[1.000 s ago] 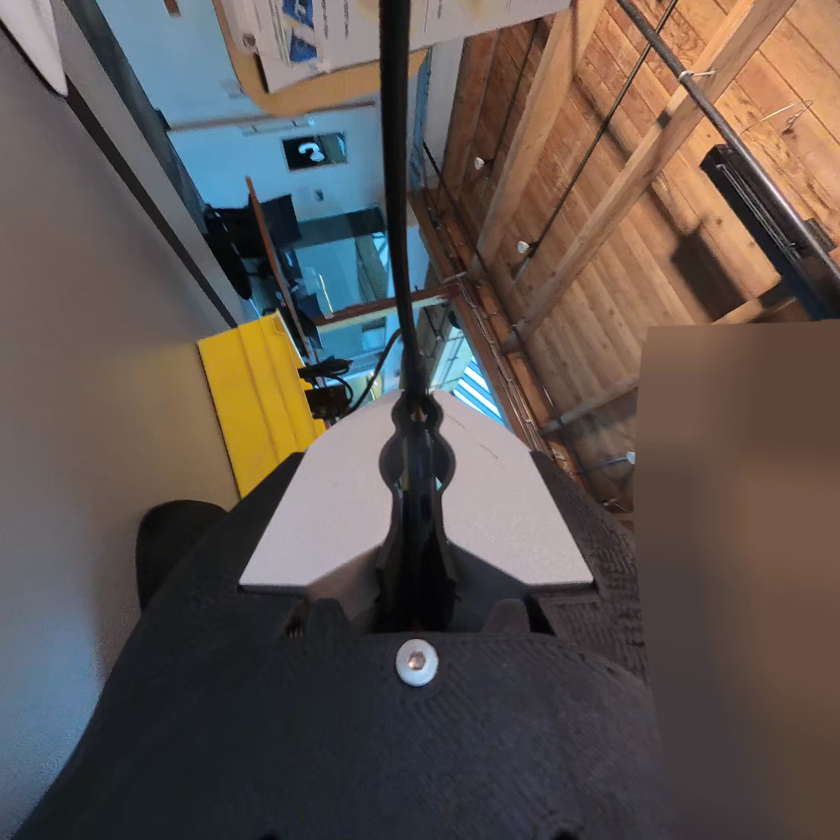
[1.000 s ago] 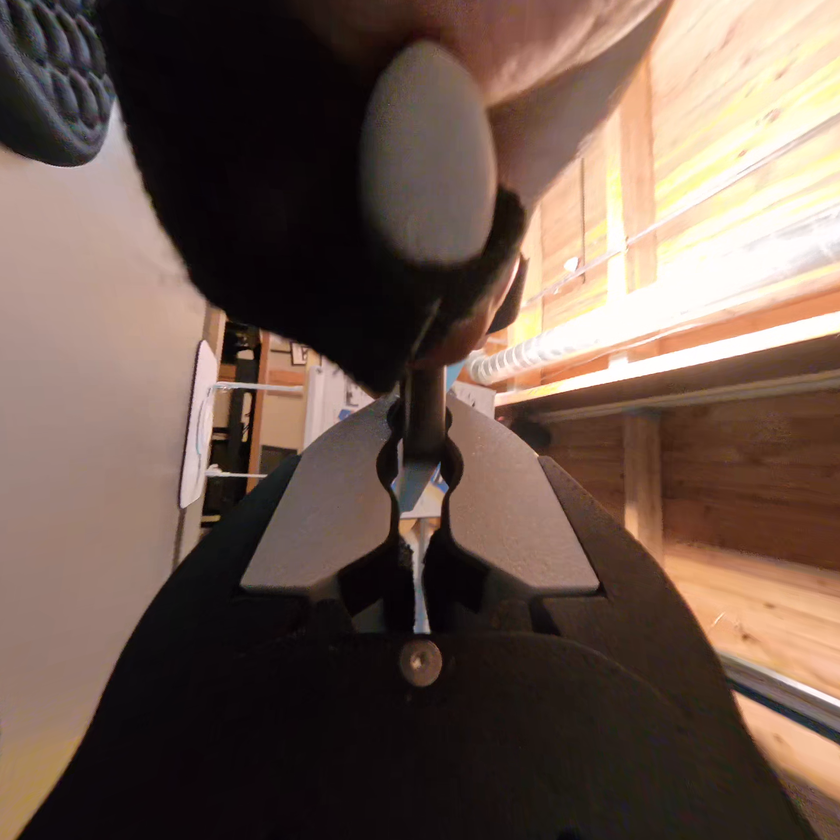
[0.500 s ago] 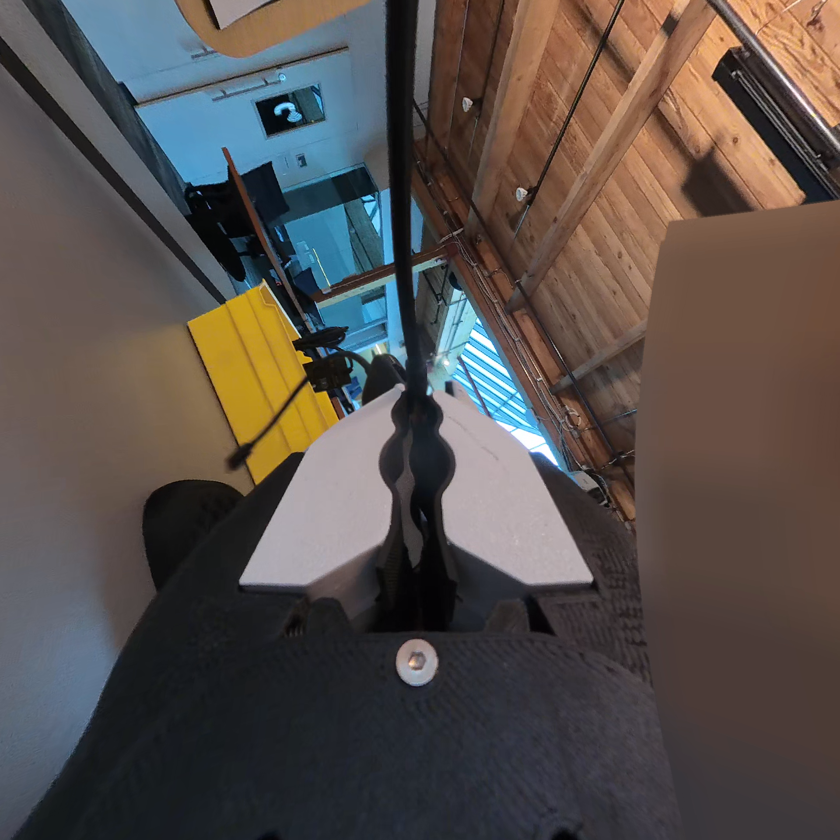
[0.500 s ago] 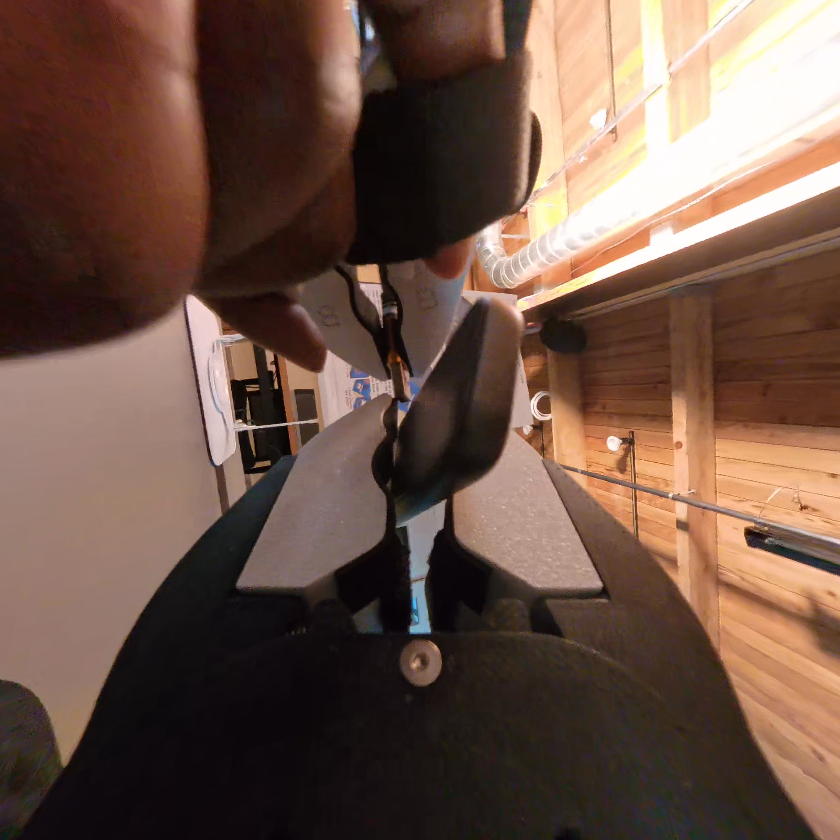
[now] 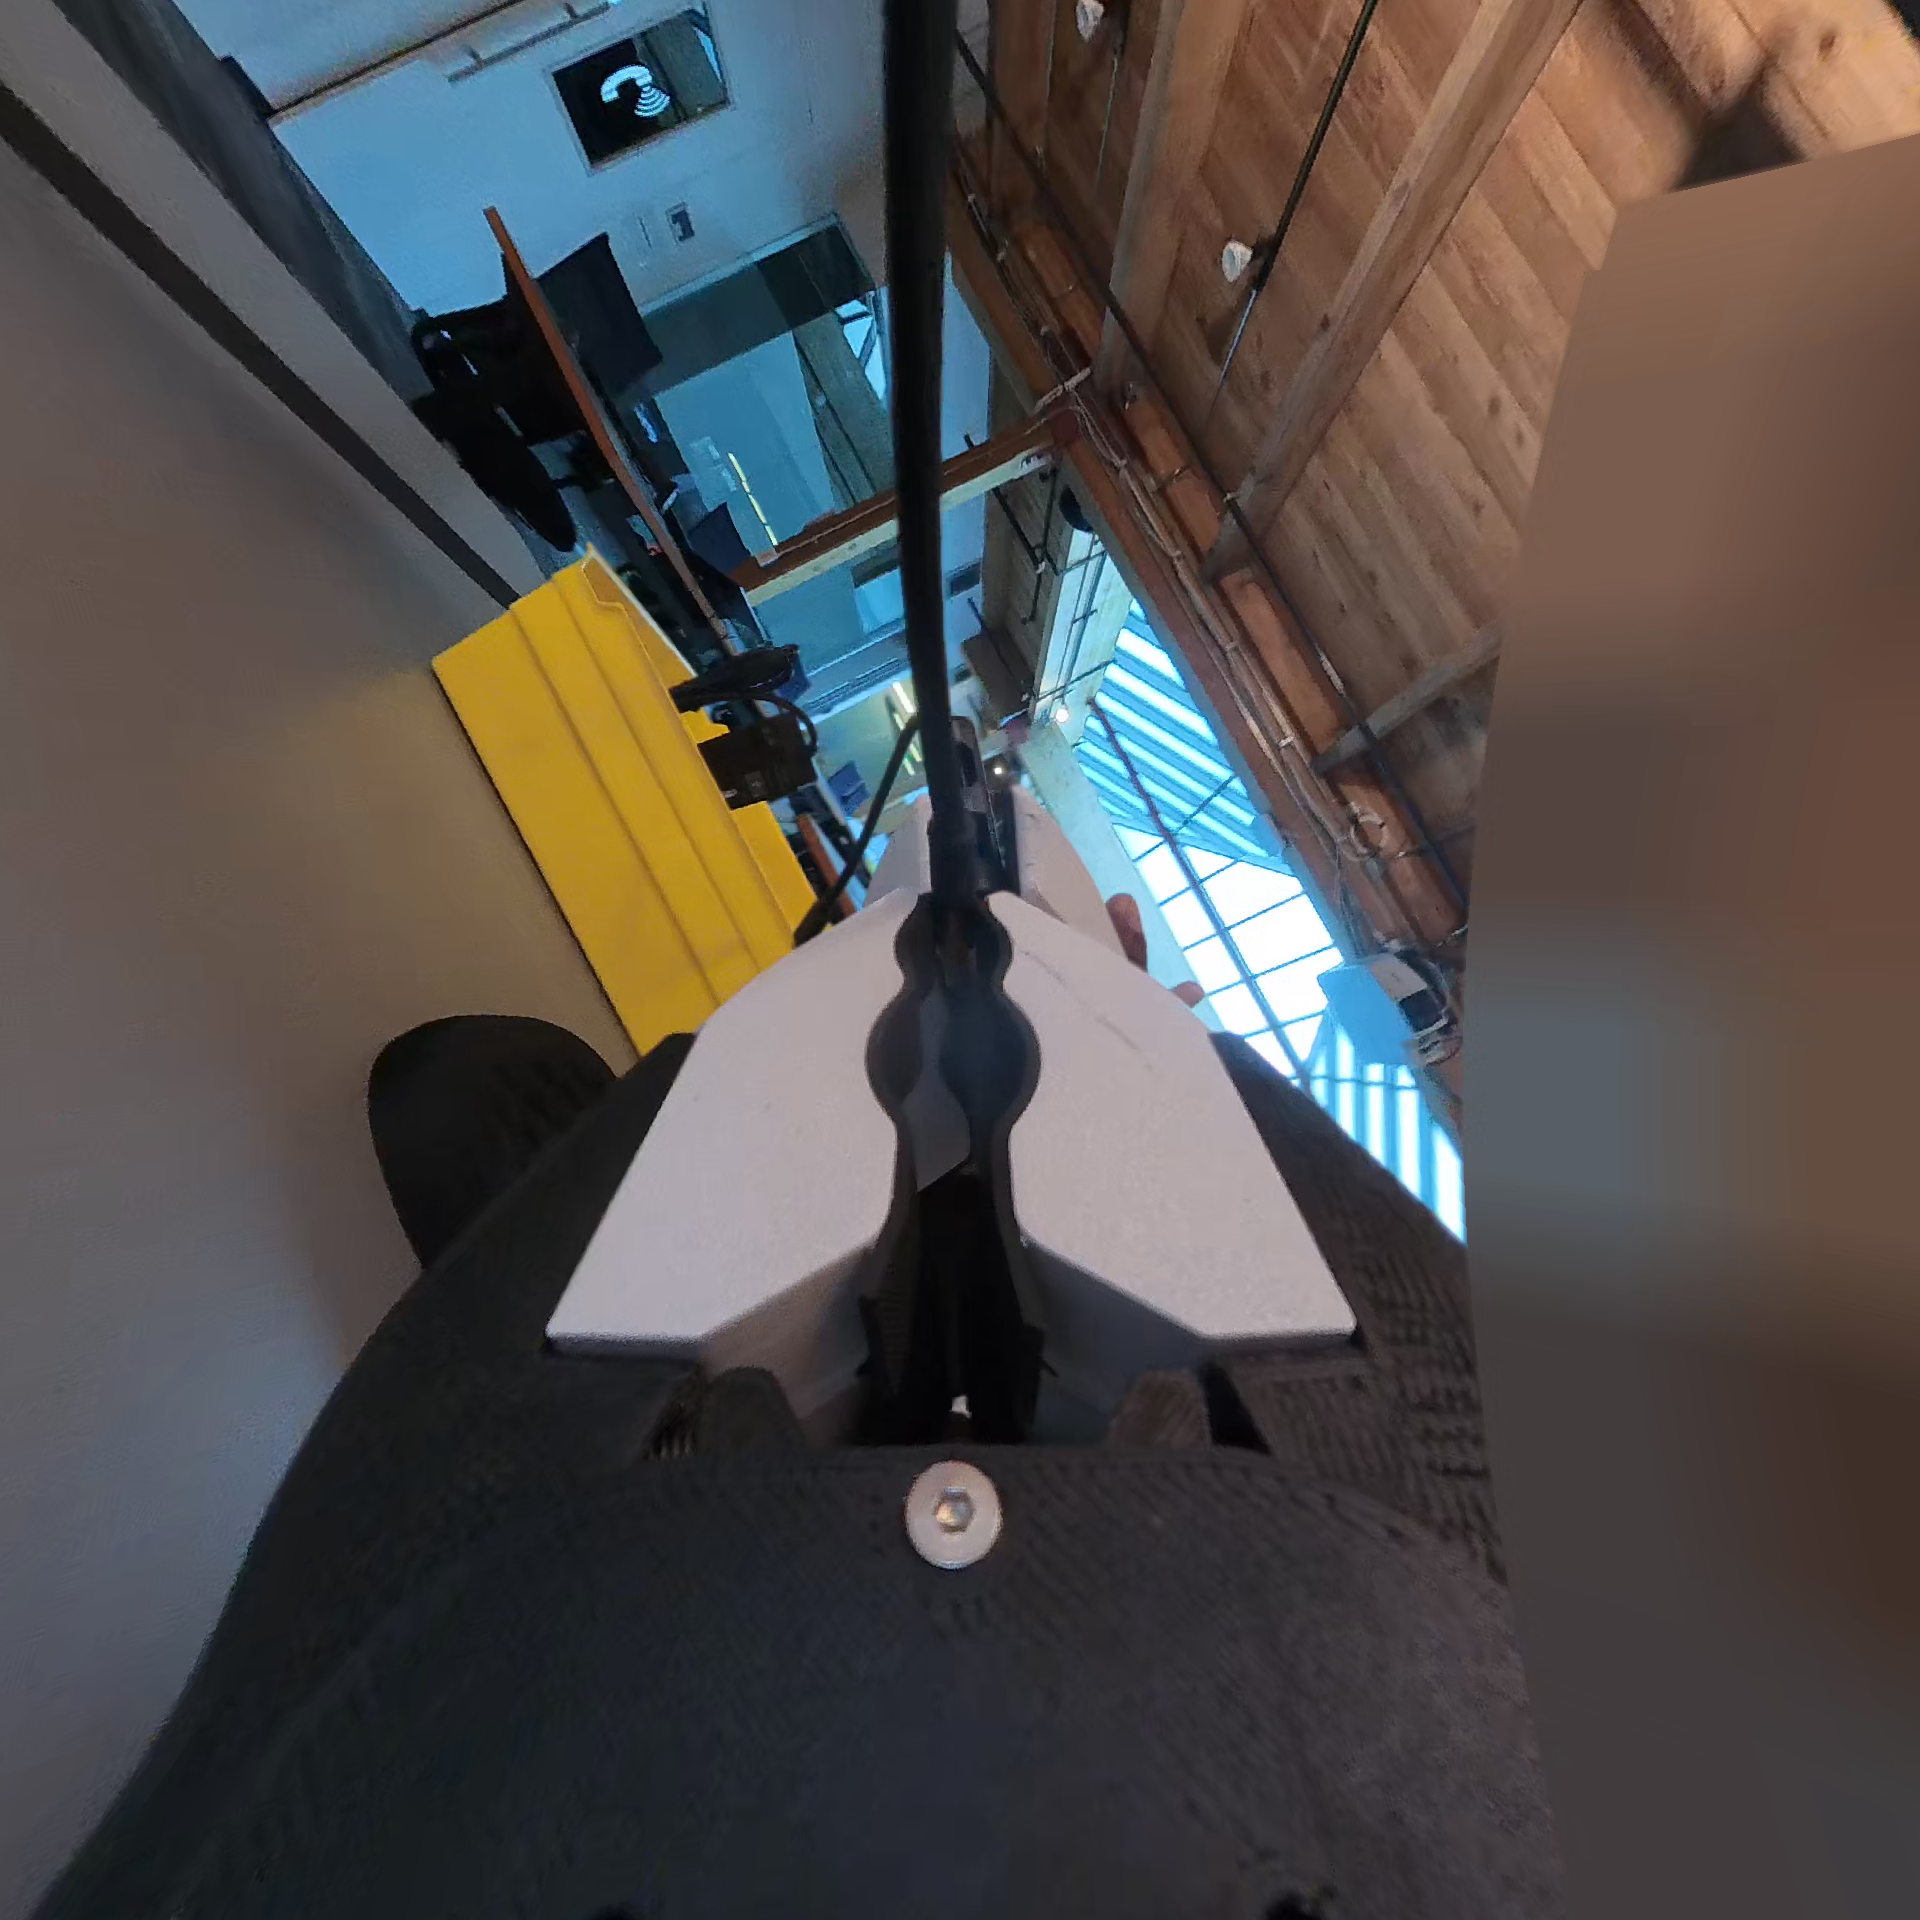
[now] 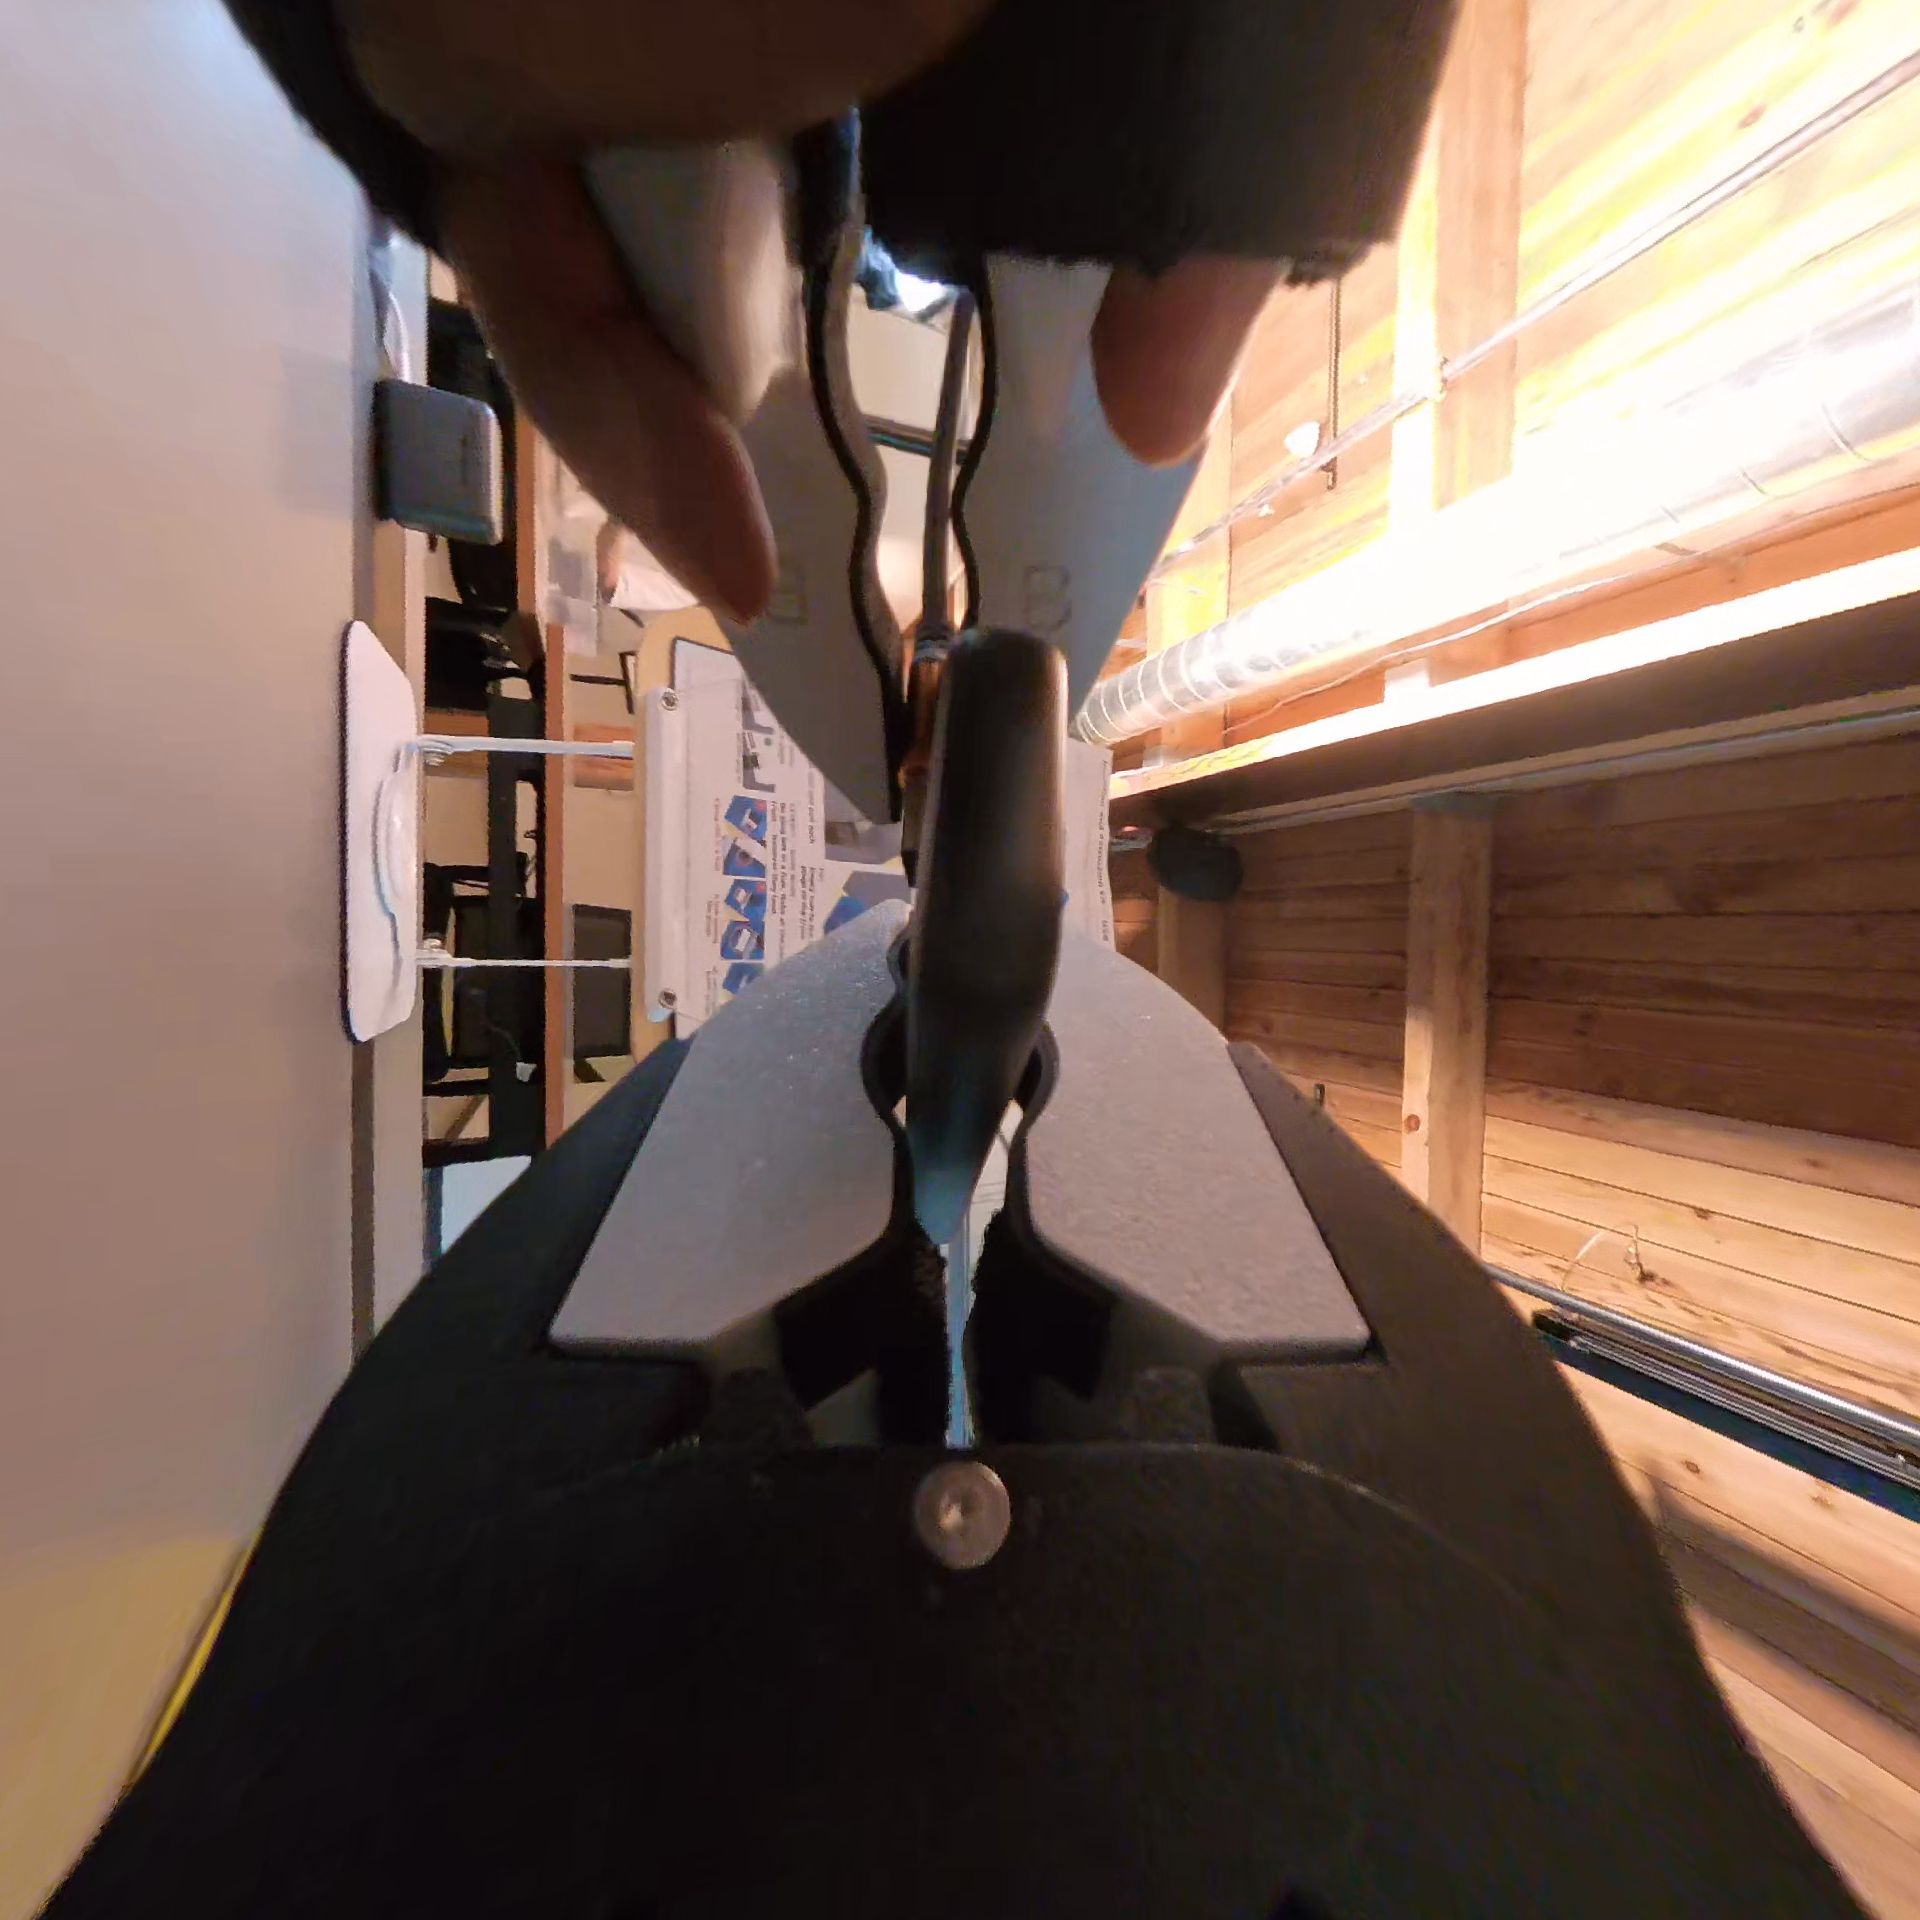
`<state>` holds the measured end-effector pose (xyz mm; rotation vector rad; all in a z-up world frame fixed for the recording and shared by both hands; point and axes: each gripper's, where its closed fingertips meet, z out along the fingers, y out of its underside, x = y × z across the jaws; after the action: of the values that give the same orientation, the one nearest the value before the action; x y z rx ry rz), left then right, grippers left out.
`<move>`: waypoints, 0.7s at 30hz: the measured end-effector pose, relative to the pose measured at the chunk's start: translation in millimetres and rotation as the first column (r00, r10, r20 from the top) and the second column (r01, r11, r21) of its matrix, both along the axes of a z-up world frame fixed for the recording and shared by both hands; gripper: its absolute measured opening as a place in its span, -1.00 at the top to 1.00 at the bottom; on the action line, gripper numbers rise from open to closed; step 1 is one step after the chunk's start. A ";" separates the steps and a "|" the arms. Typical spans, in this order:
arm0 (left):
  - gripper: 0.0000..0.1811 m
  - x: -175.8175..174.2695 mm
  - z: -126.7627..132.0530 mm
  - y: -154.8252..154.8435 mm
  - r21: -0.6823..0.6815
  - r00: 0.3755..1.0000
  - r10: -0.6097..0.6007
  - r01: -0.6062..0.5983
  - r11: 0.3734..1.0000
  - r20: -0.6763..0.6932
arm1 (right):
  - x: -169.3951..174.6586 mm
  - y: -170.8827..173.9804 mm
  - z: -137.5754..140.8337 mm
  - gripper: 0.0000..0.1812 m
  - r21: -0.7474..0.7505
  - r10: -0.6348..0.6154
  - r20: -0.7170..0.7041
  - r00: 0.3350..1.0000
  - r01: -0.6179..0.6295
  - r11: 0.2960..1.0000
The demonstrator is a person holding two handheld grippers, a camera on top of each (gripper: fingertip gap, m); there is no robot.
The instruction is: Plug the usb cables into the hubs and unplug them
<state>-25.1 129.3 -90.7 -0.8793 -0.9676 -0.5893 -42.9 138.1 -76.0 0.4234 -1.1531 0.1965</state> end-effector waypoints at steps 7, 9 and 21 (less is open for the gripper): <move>0.92 2.3 12.4 -2.1 0.008 1.000 0.004 -0.004 1.000 -0.026 | 8.4 -4.0 3.8 0.86 0.024 0.027 -0.014 1.000 -0.026 0.999; 0.92 2.6 11.9 -1.4 0.010 1.000 -0.006 0.006 1.000 -0.018 | 8.9 -5.6 3.1 0.86 0.022 0.035 -0.009 0.999 -0.035 0.999; 0.91 -0.9 4.0 -3.0 -0.005 0.999 0.001 -0.001 1.000 0.037 | 5.1 -7.7 -3.1 0.86 0.100 0.010 -0.010 1.000 -0.009 0.995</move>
<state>-26.0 126.2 -86.7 -0.8753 -1.0035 -0.6041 -37.8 130.4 -79.1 0.5176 -1.1540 0.1455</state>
